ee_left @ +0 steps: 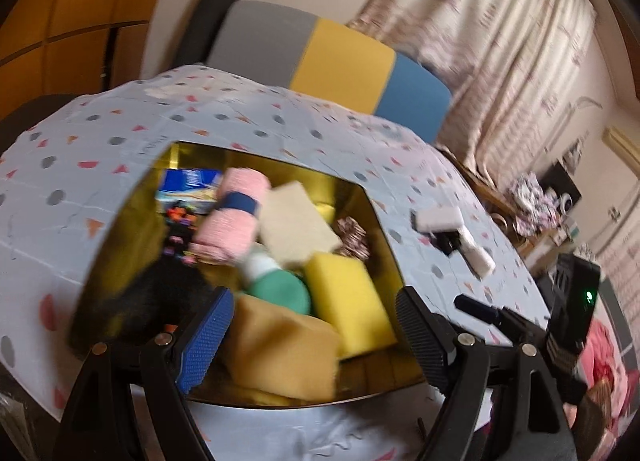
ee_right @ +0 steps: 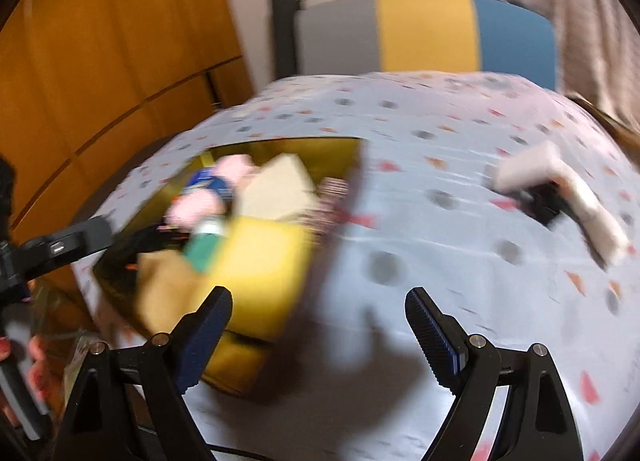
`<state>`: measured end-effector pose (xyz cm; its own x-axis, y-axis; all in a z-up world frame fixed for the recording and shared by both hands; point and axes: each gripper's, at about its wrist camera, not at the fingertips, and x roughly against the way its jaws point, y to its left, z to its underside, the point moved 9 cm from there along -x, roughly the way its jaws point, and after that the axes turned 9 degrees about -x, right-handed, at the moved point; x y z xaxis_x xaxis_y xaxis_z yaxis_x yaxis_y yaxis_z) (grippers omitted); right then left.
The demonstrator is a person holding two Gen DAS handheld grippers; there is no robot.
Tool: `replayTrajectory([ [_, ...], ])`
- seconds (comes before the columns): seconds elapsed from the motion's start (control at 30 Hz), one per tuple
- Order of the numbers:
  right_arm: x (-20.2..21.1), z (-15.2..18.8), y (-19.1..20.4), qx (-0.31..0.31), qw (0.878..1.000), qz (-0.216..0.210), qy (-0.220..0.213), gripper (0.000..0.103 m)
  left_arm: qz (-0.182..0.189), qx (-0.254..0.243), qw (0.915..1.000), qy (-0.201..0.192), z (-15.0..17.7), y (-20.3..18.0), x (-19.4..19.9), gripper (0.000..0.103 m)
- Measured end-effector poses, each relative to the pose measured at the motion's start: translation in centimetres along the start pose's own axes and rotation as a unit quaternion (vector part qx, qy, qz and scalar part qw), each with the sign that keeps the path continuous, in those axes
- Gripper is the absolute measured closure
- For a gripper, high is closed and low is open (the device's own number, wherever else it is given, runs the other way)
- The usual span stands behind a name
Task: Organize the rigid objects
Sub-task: 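Grasp the white mesh bath pouf with the right gripper and lift it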
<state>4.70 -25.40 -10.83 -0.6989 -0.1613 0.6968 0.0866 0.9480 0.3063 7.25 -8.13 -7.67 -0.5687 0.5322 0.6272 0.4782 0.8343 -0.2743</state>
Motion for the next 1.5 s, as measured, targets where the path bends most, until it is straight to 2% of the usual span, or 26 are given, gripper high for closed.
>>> replayTrajectory([
  [0.23, 2.0, 1.3, -10.6, -0.087, 0.994, 0.063, 0.002, 0.014, 0.039, -0.055, 0.9972, 0.033, 0.7, -5.9, -2.5, 0.019],
  [0.43, 3.5, 2.9, -16.4, -0.115, 0.987, 0.108, -0.003, 0.014, 0.051, -0.103, 0.9912, 0.066, 1.2, -10.2, -4.5, 0.018],
  [0.53, 4.0, 2.4, -19.1, -0.119, 0.983, 0.136, -0.011, 0.014, 0.052, -0.13, 0.9872, 0.077, 1.5, -12.0, -5.3, 0.018],
  [0.7, 5.3, -2.0, -23.9, -0.134, 0.974, 0.174, -0.054, 0.014, 0.058, -0.134, 0.9849, 0.093, 1.8, -13.4, -6.4, 0.018],
  [0.8, 5.1, -5.9, -26.4, -0.136, 0.97, 0.189, -0.074, 0.014, 0.056, -0.133, 0.9845, 0.1, 2.0, -13.7, -6.9, 0.018],
  [0.93, 3.1, -9.8, -28.9, -0.125, 0.967, 0.209, -0.073, 0.015, 0.048, -0.132, 0.9846, 0.104, 2.1, -13.6, -7.3, 0.018],
  [1.07, 0.1, -12.0, -30.7, -0.111, 0.966, 0.226, -0.058, 0.016, 0.039, -0.123, 0.9859, 0.106, 1.7, -13.1, -7.7, 0.018],
  [1.33, -5.7, -12.5, -32.8, -0.12, 0.969, 0.217, -0.011, 0.031, 0.028, -0.12, 0.9851, 0.119, 1.5, -12.8, -9.1, 0.018],
  [1.43, -6.4, -12.1, -33.7, -0.139, 0.967, 0.212, -0.012, 0.045, 0.03, -0.122, 0.9842, 0.125, 1.4, -13.3, -9.7, 0.018],
  [1.5, -6.2, -11.9, -34.1, -0.156, 0.967, 0.199, -0.019, 0.048, 0.028, -0.127, 0.9834, 0.127, 1.2, -13.7, -10.1, 0.018],
])
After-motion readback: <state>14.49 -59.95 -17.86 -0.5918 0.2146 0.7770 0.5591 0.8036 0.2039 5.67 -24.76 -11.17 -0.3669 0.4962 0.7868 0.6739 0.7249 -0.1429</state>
